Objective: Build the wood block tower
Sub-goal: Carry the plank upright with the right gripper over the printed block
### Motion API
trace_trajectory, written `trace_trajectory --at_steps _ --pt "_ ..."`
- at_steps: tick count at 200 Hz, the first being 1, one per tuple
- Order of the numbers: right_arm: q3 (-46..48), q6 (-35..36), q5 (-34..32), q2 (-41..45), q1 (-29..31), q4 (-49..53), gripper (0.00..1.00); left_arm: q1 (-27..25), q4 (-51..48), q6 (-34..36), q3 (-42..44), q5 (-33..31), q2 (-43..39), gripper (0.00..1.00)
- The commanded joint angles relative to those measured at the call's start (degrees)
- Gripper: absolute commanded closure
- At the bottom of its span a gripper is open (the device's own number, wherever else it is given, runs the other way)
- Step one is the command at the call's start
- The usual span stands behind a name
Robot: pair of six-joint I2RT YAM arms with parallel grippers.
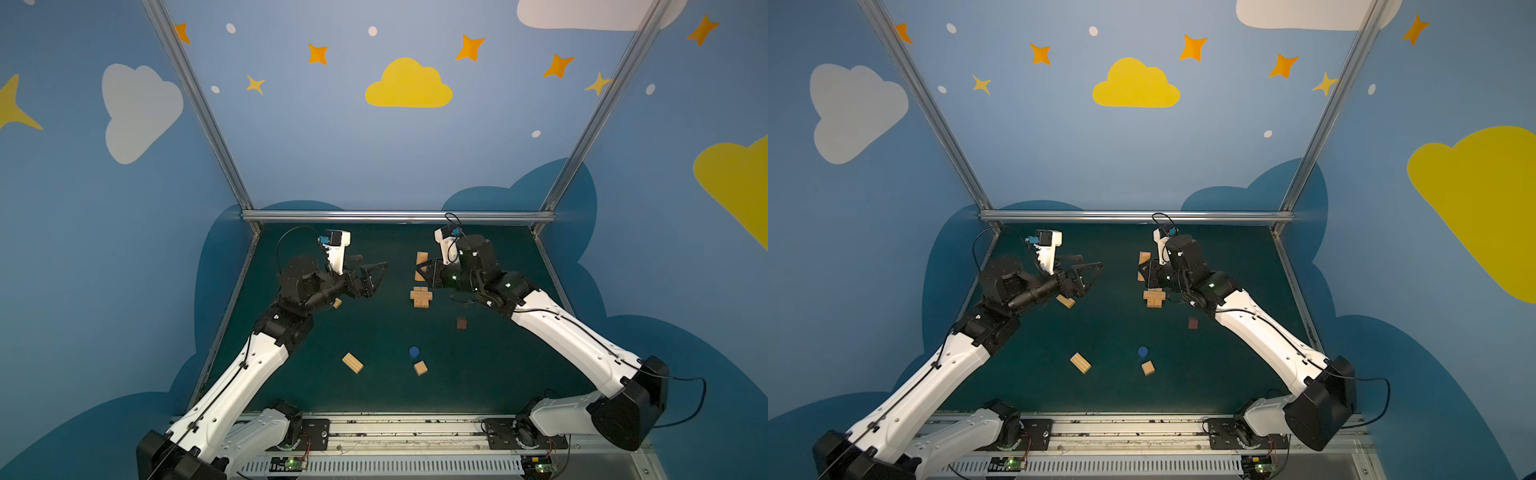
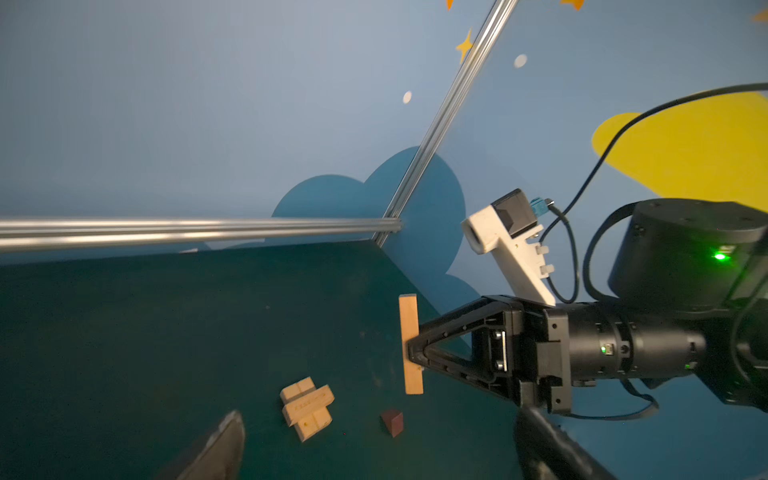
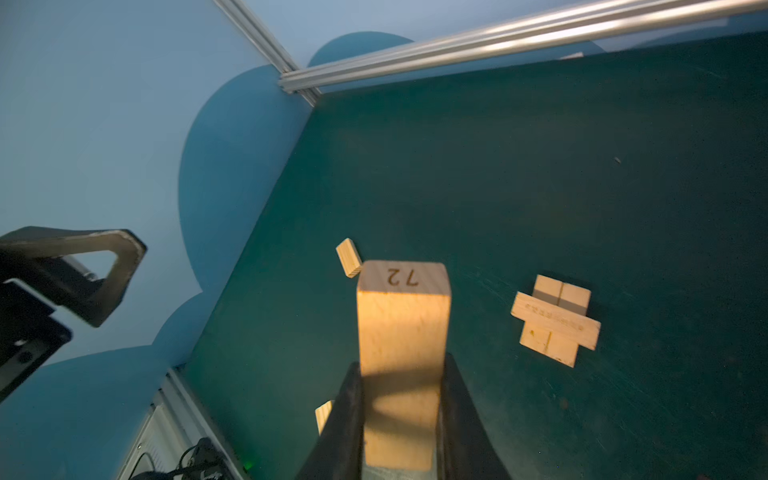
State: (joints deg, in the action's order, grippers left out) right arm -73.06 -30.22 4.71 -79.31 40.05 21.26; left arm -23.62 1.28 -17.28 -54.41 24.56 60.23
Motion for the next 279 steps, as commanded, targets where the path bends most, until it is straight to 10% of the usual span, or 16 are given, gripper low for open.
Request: trace_trajectory --at_steps 1,75,279 --pt "-1.7 -2.3 -2.8 -1.6 0.0 4.8 1.0 0.2 -7.8 2.1 -3.4 -3.1 2.8 0.0" --pt "-7.2 -5.0 -10.5 -10.3 0.0 14.9 1.0 0.2 -23.7 2.7 -11.9 -8.4 12.7 0.0" --pt "-27.7 -6.0 -14.5 -34.5 0.0 30.8 1.0 0.4 -25.0 4.5 -12.2 -10.3 11.4 0.0"
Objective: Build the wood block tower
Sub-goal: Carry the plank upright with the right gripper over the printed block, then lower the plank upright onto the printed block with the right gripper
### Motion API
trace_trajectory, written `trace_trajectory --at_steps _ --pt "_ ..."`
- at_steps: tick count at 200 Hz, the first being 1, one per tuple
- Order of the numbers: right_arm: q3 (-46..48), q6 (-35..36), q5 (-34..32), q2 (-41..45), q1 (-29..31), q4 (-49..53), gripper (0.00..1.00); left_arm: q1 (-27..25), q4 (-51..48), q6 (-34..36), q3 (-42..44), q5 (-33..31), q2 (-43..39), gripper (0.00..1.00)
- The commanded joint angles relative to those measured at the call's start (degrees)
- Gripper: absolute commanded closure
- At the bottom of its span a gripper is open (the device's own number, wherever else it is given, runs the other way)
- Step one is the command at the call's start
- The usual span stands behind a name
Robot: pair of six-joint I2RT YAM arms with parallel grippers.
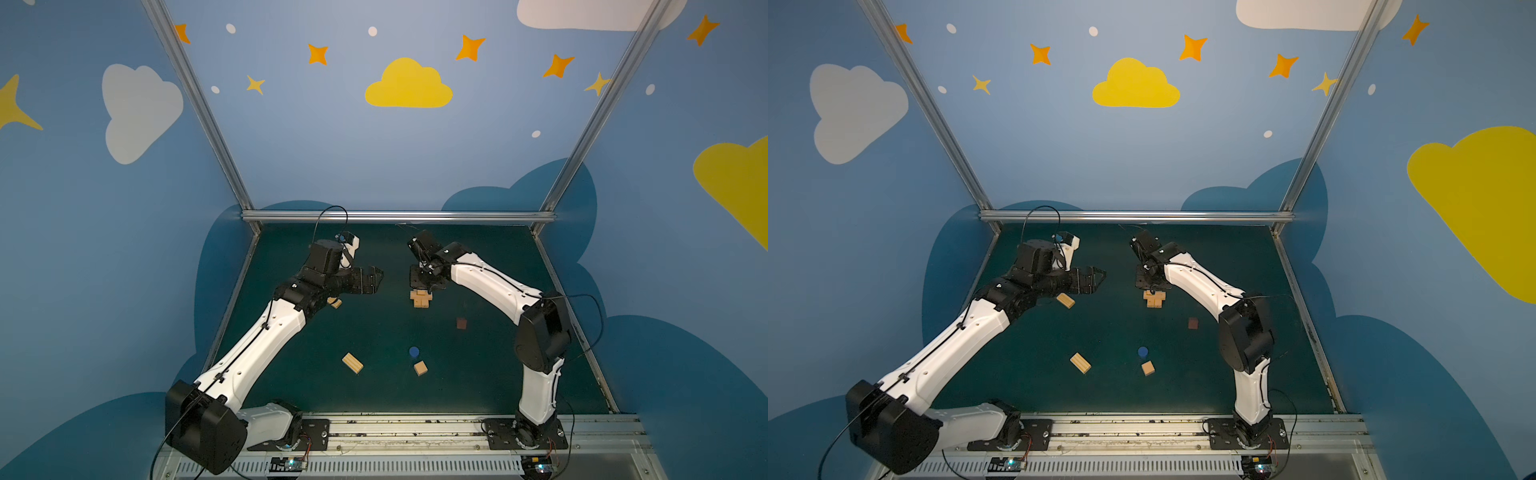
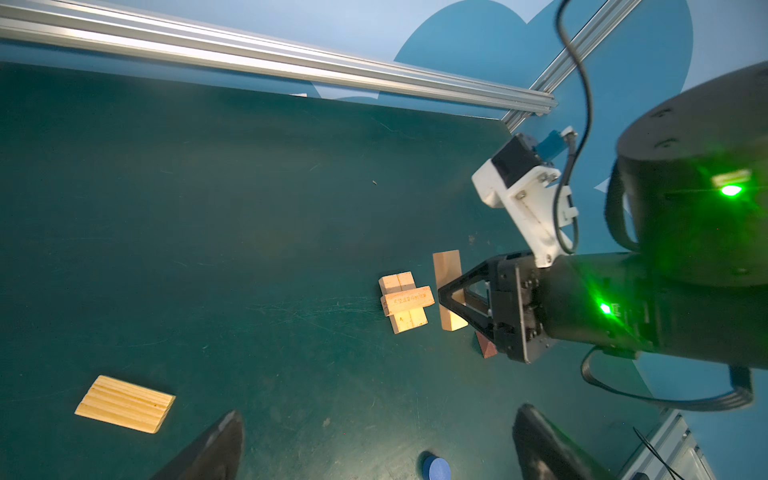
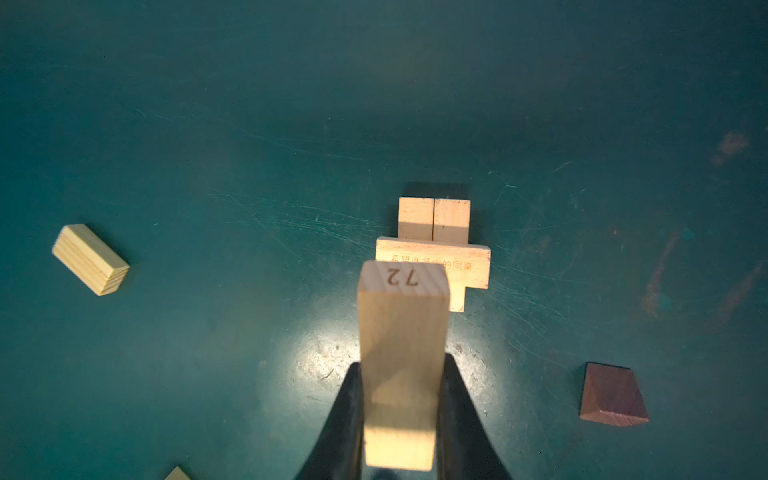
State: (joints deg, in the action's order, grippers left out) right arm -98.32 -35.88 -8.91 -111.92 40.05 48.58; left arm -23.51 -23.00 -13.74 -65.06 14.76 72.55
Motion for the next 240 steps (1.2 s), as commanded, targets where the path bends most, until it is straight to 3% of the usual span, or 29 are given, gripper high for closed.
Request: trace_trajectory --at_steps 1,240 --pt "-2.5 -0.4 -0.9 -1.9 0.0 3.5 1.0 0.3 -0.7 0.9 -1.6 -0.5 -0.9 0.0" --pt "-7.5 -0.4 -2.2 -11.3 -2.0 5.7 1.0 0.2 -1.6 1.6 -1.9 -1.0 -0.1 0.0"
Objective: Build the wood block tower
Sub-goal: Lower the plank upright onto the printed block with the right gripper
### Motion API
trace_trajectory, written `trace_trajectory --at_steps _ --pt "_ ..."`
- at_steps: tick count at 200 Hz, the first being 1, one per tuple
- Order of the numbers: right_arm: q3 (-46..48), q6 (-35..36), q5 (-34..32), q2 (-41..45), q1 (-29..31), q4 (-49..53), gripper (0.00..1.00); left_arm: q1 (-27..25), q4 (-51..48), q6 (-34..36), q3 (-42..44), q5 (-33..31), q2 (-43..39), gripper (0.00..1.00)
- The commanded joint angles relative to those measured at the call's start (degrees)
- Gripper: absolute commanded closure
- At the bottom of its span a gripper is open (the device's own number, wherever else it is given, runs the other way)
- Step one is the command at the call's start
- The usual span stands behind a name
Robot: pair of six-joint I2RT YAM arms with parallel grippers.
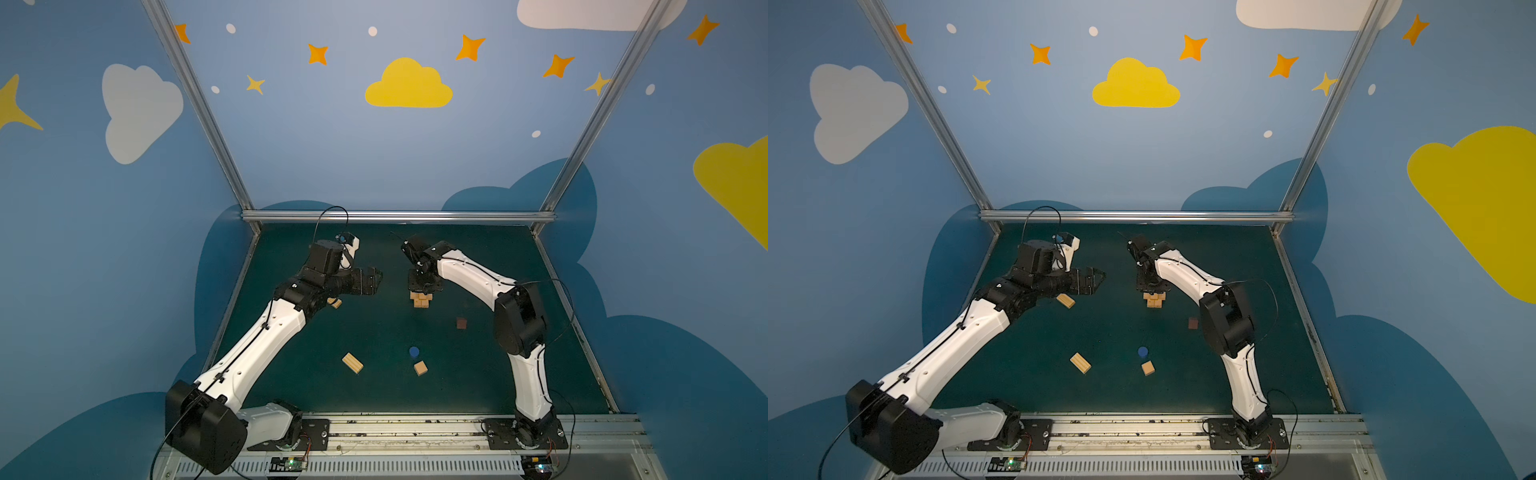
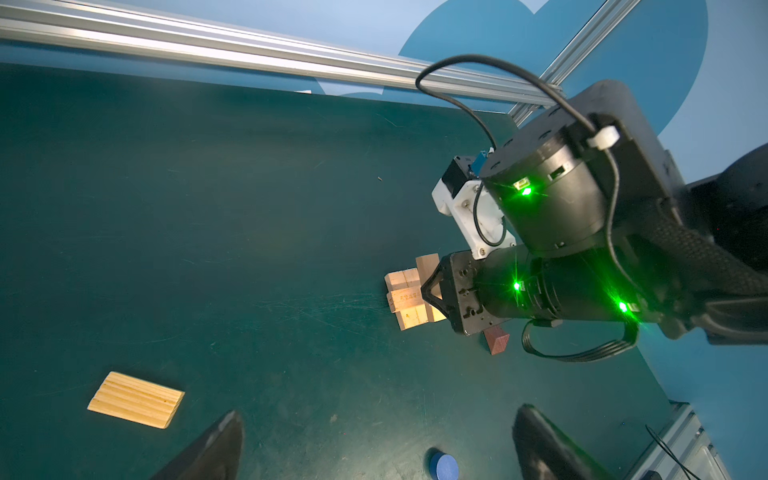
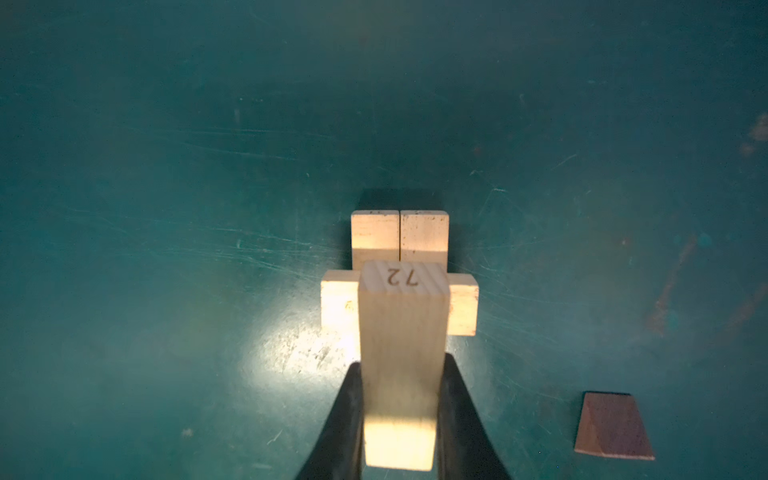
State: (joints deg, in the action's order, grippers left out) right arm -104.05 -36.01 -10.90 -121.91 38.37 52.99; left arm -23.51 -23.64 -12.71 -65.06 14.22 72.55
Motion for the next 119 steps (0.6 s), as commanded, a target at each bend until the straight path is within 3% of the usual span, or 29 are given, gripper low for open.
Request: trace_trajectory --at_steps 1,119 --pt "-1.8 -0.2 -0.2 -1.3 -0.3 1.3 1.0 0.2 -1.0 0.6 -1.8 -0.5 0.0 0.0" --pt "-2.8 -0.5 0.5 -2.9 -0.6 1.7 1.0 0.2 -1.2 0.5 -2.0 -0.3 0.3 0.0"
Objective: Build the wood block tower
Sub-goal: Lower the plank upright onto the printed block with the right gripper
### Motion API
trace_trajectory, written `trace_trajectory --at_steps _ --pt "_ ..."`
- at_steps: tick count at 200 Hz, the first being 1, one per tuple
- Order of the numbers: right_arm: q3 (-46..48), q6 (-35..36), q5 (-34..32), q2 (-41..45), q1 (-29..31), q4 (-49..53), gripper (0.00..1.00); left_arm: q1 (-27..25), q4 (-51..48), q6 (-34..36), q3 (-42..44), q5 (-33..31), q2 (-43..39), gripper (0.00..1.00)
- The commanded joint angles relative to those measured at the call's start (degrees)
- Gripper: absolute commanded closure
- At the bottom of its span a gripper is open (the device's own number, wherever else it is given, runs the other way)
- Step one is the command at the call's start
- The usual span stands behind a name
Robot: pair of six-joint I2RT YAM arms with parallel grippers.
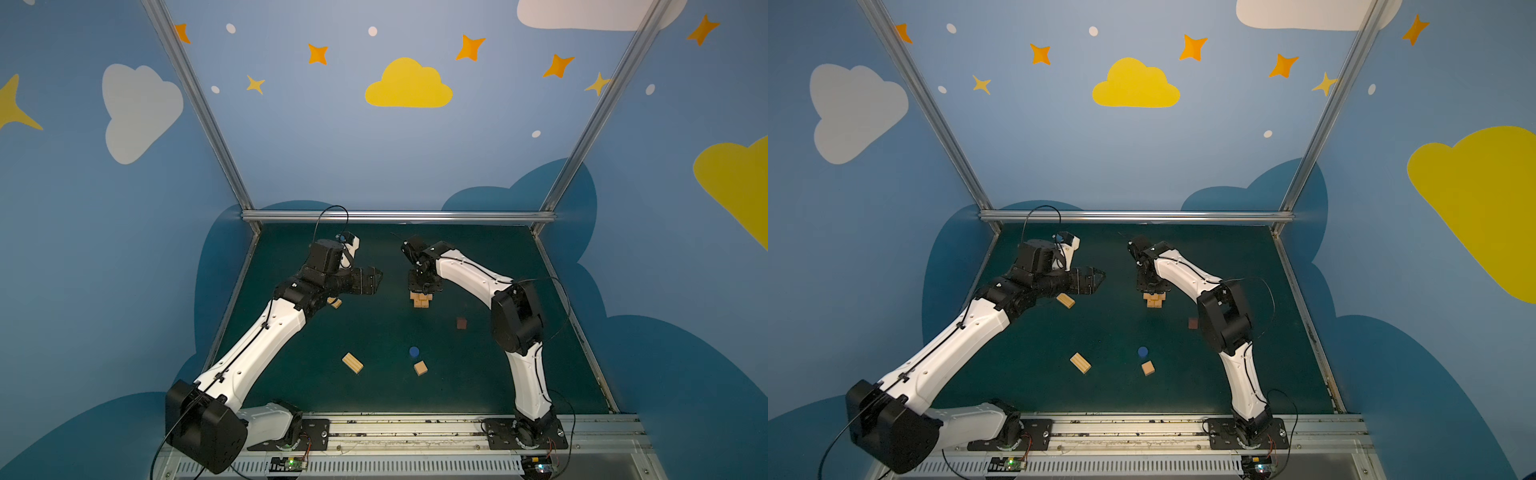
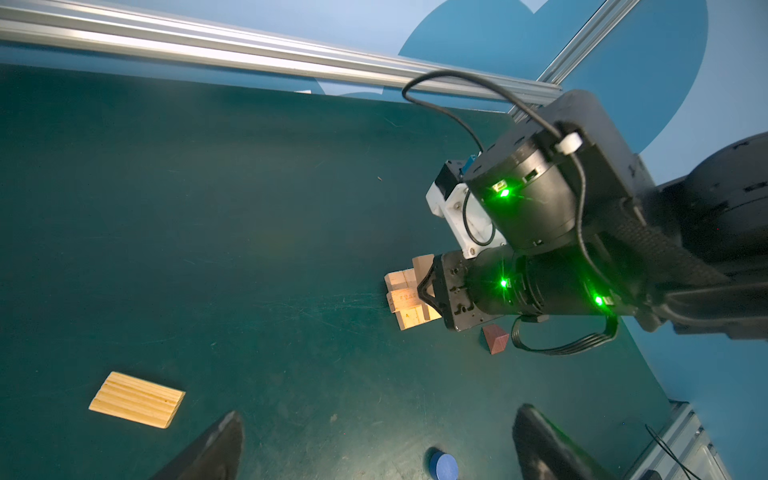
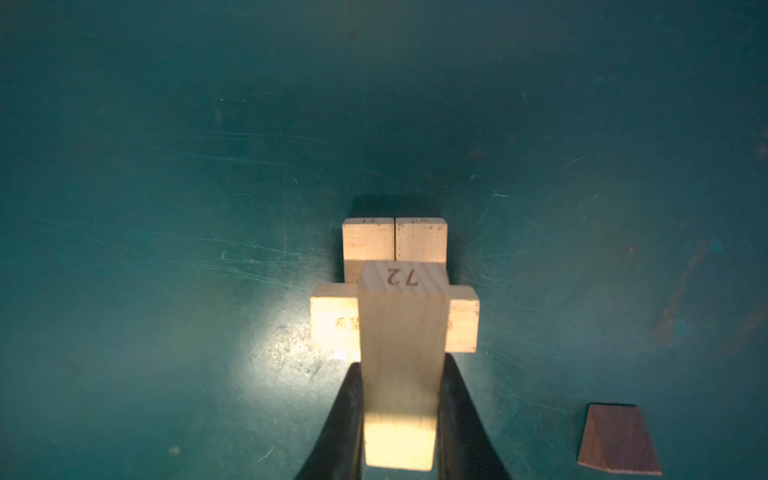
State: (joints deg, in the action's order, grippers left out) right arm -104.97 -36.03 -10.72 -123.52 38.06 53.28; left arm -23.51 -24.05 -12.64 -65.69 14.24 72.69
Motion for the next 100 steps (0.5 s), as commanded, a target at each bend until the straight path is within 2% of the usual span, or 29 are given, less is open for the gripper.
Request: trace_trajectory --at_steps 1,100 --pt "-1.9 -0.4 0.3 -1.3 -0.3 1.4 1.0 0.2 -0.9 0.4 -1.4 -0.4 0.2 0.0" --pt "-2.9 -0.4 0.9 -2.3 -0.4 2.1 1.0 0.2 -1.0 0.5 -1.5 -0.4 0.1 0.0"
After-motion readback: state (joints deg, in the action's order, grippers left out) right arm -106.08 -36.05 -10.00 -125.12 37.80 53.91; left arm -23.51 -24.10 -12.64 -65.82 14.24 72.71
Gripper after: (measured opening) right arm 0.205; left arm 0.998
